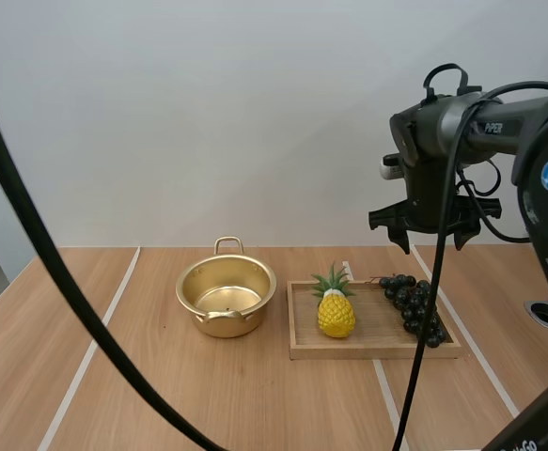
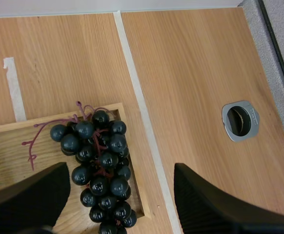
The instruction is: Open the pot, put the grape inside, and close it
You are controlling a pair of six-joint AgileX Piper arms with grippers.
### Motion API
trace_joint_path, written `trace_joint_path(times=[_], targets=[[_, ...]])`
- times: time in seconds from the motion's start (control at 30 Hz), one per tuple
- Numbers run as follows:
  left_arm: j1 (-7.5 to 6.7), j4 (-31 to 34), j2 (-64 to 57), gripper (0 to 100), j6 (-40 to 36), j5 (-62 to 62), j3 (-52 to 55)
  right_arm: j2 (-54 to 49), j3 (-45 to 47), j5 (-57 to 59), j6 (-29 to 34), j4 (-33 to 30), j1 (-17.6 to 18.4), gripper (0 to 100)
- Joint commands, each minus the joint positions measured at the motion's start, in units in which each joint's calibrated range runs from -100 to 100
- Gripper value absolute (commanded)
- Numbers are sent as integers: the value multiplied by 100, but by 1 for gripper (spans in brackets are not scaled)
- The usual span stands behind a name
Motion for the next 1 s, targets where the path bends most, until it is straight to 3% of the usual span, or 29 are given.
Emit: trace_joint_path(times=[0.0, 0.27, 0.53, 0.97], targets=[[-15, 65, 30, 0, 18, -46, -28, 146, 11, 89, -22, 22, -78, 100], [-15, 65, 30, 0, 18, -46, -28, 628, 11, 72, -63, 200, -303, 100], [-15, 65, 41, 0, 15, -46, -28, 765, 11, 119, -849, 1505, -303, 100], [-15, 65, 40, 0, 15, 32, -28, 1126, 13, 41, -890, 1312, -303, 100]])
